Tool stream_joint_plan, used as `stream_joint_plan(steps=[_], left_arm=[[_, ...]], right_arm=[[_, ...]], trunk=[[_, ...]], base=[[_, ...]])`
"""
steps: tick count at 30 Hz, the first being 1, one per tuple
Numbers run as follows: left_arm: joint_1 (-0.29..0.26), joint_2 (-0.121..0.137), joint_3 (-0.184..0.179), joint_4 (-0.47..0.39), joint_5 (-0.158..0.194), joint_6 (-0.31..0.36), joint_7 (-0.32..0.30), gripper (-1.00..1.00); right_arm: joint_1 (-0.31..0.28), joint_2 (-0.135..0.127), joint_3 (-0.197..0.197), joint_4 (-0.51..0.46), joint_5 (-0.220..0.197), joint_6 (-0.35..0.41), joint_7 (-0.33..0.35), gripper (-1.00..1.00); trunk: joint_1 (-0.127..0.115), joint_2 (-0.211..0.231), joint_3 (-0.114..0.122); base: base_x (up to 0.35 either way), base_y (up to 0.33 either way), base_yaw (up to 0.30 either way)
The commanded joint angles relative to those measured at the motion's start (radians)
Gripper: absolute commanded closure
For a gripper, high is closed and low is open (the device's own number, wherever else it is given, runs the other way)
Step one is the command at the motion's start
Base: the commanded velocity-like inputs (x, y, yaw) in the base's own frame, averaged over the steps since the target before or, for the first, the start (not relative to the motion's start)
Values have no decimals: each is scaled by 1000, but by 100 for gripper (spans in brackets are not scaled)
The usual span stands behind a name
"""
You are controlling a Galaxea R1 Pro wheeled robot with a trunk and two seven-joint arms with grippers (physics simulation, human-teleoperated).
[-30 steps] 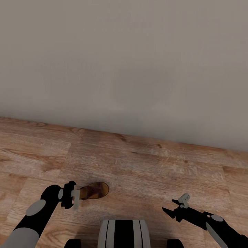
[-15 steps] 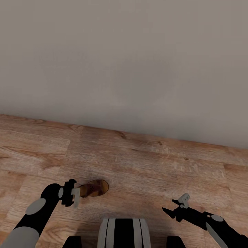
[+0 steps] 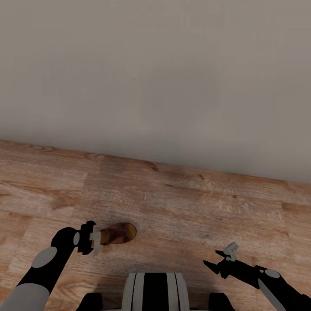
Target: Pick up the two gym shoes and the two sandals from the corridor floor and place them onto the hallstand (shoe rack) in the corridor, making sure they are on the rack and not on the floor. Arrange them so the two gym shoes are next to each other and the two sandals are next to each other.
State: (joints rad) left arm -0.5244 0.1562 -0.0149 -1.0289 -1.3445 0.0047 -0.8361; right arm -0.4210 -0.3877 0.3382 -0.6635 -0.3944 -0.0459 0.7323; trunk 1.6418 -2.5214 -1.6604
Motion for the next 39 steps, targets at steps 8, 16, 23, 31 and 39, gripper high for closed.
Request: stream_joint_plan(steps=[8,16,23,31,39], left_arm=[[0,-2,-2,-2,-4,15,-3,-100],[-2,-7,-2,-3,-3,17,-3,-100],[-3,-7,-2,-10,-3,17,-3,-100],[-3,-6,-2,-21,-4,17,-3,-100],[-2,0,-2,-22,-4,17,-3,-100]], right_arm=[[-1,-1,7,1,-7,-5,-1,-100],[-1,-1,7,1,-7,-5,-1,-100],[-1,-1,7,1,-7,-5,-1,-100],[-1,-1,7,1,-8,-5,-1,-100],[-1,-1,7,1,-7,-5,-1,-100]], trunk=[[0,0,-3],[3,-2,-35],[6,-3,-72],[6,-3,-80],[6,-3,-80]], base=[[0,0,0],[0,0,0],[0,0,0],[0,0,0],[0,0,0]])
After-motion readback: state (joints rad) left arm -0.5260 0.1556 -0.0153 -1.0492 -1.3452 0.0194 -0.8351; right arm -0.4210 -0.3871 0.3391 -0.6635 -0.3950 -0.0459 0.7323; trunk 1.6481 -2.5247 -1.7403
